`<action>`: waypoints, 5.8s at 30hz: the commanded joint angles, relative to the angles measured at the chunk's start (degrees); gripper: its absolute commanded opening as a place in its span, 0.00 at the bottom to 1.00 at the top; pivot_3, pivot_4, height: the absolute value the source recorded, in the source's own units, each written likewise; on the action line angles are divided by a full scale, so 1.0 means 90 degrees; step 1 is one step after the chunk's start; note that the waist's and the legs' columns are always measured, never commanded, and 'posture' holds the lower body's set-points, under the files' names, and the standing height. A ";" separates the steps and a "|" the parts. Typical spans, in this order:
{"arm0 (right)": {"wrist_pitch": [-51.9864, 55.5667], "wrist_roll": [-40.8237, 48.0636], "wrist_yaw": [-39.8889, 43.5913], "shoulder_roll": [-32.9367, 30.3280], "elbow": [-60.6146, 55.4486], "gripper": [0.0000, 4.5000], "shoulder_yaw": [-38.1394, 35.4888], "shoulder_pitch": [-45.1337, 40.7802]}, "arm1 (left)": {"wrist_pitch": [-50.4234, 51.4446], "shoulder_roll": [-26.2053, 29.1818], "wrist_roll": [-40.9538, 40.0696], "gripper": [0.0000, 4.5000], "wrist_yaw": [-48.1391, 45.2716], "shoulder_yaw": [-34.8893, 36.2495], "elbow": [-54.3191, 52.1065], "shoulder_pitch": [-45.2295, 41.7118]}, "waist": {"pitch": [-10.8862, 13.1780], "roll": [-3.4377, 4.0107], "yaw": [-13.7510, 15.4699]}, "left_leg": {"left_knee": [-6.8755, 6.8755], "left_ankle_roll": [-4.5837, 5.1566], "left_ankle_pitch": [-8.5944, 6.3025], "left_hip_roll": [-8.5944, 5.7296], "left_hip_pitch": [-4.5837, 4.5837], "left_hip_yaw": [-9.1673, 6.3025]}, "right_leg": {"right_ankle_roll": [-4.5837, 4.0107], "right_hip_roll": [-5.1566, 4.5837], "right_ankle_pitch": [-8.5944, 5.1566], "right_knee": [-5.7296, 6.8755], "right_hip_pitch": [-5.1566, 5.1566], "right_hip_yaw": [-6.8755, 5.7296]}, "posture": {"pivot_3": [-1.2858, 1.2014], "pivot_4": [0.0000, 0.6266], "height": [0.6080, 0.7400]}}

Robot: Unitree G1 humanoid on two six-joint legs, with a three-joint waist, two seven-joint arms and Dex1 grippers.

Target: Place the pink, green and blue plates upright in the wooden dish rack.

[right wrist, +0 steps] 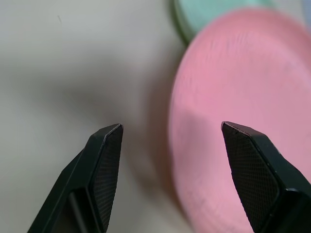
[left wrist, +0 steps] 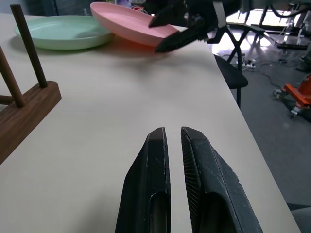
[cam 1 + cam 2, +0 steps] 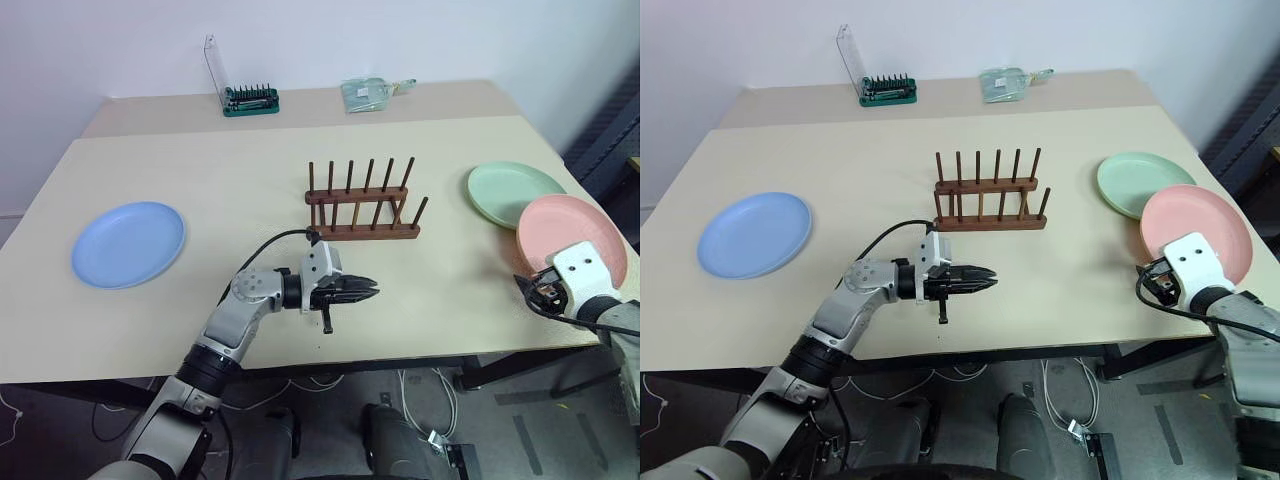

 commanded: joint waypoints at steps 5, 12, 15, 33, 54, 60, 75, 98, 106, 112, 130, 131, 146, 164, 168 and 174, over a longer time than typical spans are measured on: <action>-0.0259 -0.0150 -0.0199 -0.0075 0.0365 0.10 0.0113 -0.0230 | 0.0044 0.0062 -0.0112 0.11 0.0064 0.0156 -0.0258 0.0063 | 0.0000 0.0000 0.0002 | 0.0000 0.0000 0.0000 -0.0001 -0.0001 -0.0001 | 0.0000 0.0000 0.0000 0.0000 0.0000 0.0000 | 0.52 0.24 1.00; -0.0498 -0.0441 -0.0029 -0.0589 -0.0045 0.01 0.0026 -0.0058 | 0.0005 0.0057 -0.0130 0.11 0.0043 0.0178 -0.0154 0.0025 | 0.0002 0.0002 0.0016 | 0.0001 0.0000 0.0000 -0.0003 -0.0001 -0.0003 | 0.0003 0.0000 -0.0001 -0.0001 0.0004 0.0000 | 0.52 0.24 1.00; -0.0551 -0.0322 0.0208 -0.0867 -0.0308 0.01 -0.0116 -0.0116 | -0.0028 0.0057 -0.0118 0.11 0.0033 0.0182 -0.0101 0.0010 | 0.0002 0.0001 -0.0004 | 0.0002 0.0000 0.0000 -0.0005 -0.0002 -0.0003 | 0.0004 -0.0002 -0.0002 -0.0002 0.0003 0.0001 | 0.52 0.24 1.00; 0.2608 0.4892 0.0548 0.1104 -0.0462 0.01 0.0285 -0.5009 | 0.0096 0.0417 -0.0285 0.11 0.0619 0.0947 -0.0483 0.0248 | 0.0011 -0.0005 0.0149 | 0.0009 0.0000 0.0000 -0.0007 -0.0045 -0.0035 | 0.0000 -0.0001 0.0001 -0.0007 -0.0026 -0.0012 | 0.52 0.24 1.00; 0.3059 0.5142 -0.0305 0.1430 0.1798 0.45 -0.0404 -0.5581 | 0.0152 0.0553 -0.0319 0.11 0.0880 0.1014 -0.0788 0.0560 | 0.0010 0.0000 0.0044 | -0.0002 -0.0001 0.0002 -0.0005 -0.0070 -0.0015 | -0.0005 0.0003 0.0006 0.0016 -0.0078 -0.0006 | 0.52 0.24 1.00; 0.2499 0.4663 -0.0179 0.1298 0.1565 0.77 -0.0251 -0.5445 | 0.0165 0.0548 -0.0322 0.11 0.0865 0.0993 -0.0806 0.0592 | 0.0009 0.0001 -0.0034 | -0.0002 -0.0001 0.0002 -0.0004 -0.0070 -0.0015 | -0.0004 0.0004 0.0006 0.0018 -0.0079 -0.0006 | 0.52 0.24 1.00; -0.1500 0.0363 0.0836 -0.0938 0.3441 0.98 0.2009 -0.3886 | 0.0161 0.0468 -0.0296 0.11 0.0874 0.0836 -0.0813 0.0612 | 0.0004 0.0014 -0.0094 | -0.0003 0.0000 0.0002 0.0000 -0.0062 0.0008 | -0.0002 0.0005 0.0005 0.0014 -0.0076 0.0001 | 0.52 0.24 1.00; -0.3926 -0.1600 -0.0042 -0.0471 0.6834 0.00 0.2805 -0.5142 | 0.0303 0.0420 -0.0302 0.11 0.0926 0.0773 -0.0995 0.0665 | 0.0000 0.0025 -0.0164 | -0.0001 -0.0003 0.0003 -0.0001 -0.0061 0.0014 | -0.0003 0.0004 0.0006 0.0012 -0.0074 0.0013 | 0.52 0.24 1.00; -0.3946 -0.0641 -0.0394 -0.0463 0.4751 0.00 0.1753 -0.5380 | 0.0322 0.0441 -0.0302 0.11 0.0908 0.0768 -0.1015 0.0665 | 0.0007 0.0039 -0.0206 | -0.0002 -0.0004 0.0004 -0.0002 -0.0063 0.0015 | -0.0002 0.0003 0.0006 0.0014 -0.0079 0.0018 | 0.52 0.24 1.00; -0.0892 0.3246 0.0702 0.0314 0.1358 0.00 0.0297 -0.5812 | 0.0345 0.0454 -0.0311 0.11 0.0900 0.0772 -0.1016 0.0640 | 0.0004 0.0038 -0.0169 | -0.0002 -0.0004 0.0004 0.0005 -0.0062 0.0005 | -0.0002 0.0009 0.0006 0.0025 -0.0084 0.0018 | 0.52 0.24 1.00; 0.2926 0.7087 -0.1394 0.2185 -0.0285 0.00 0.0694 -0.5409 | 0.0361 0.0731 -0.0474 0.11 0.1165 0.1292 -0.1129 0.0881 | -0.0001 0.0033 -0.0017 | 0.0005 -0.0003 0.0003 -0.0002 -0.0074 -0.0006 | -0.0006 0.0004 0.0008 0.0040 -0.0099 0.0009 | 0.52 0.24 1.00; 0.2956 0.7044 -0.1431 0.2203 -0.0160 0.00 0.0712 -0.5429 | 0.0367 0.0769 -0.0494 0.11 0.1168 0.1344 -0.1145 0.0911 | -0.0001 0.0032 -0.0024 | 0.0005 -0.0003 0.0003 -0.0002 -0.0074 -0.0006 | -0.0006 0.0004 0.0008 0.0040 -0.0099 0.0009 | 0.52 0.24 1.00; 0.2944 0.5994 -0.1121 0.2236 0.1002 0.00 0.0747 -0.5615 | 0.0327 0.0851 -0.0491 0.11 0.1263 0.1448 -0.1218 0.1055 | -0.0001 0.0033 -0.0043 | 0.0002 -0.0003 0.0003 -0.0001 -0.0072 -0.0002 | -0.0006 0.0007 0.0008 0.0049 -0.0104 0.0009 | 0.52 0.24 1.00; 0.1395 0.3697 -0.0094 0.1405 0.0238 0.89 0.1645 -0.5682 | 0.0115 0.0690 -0.0344 0.11 0.1854 0.1660 -0.1148 0.0942 | 0.0000 0.0032 -0.0033 | 0.0003 -0.0003 0.0003 -0.0003 -0.0072 0.0000 | -0.0005 0.0006 0.0008 0.0049 -0.0105 0.0009 | 0.52 0.24 1.00; 0.0121 0.2441 0.0485 0.0950 0.0160 0.89 0.2246 -0.5882 | 0.0324 0.0513 -0.0664 0.11 0.2778 0.2484 -0.0983 0.0562 | 0.0001 0.0030 -0.0046 | 0.0004 -0.0004 0.0004 -0.0002 -0.0073 0.0000 | -0.0005 0.0006 0.0007 0.0047 -0.0106 0.0009 | 0.52 0.24 1.00; -0.0299 0.1935 0.1247 0.1117 -0.0324 0.91 0.2934 -0.6039 | 0.0972 0.0622 -0.0827 0.73 0.4223 0.3637 -0.1238 0.0341 | 0.0002 0.0027 -0.0088 | -0.0003 -0.0005 0.0004 0.0003 -0.0069 0.0000 | -0.0004 0.0008 0.0007 0.0049 -0.0108 0.0008 | 0.52 0.24 1.00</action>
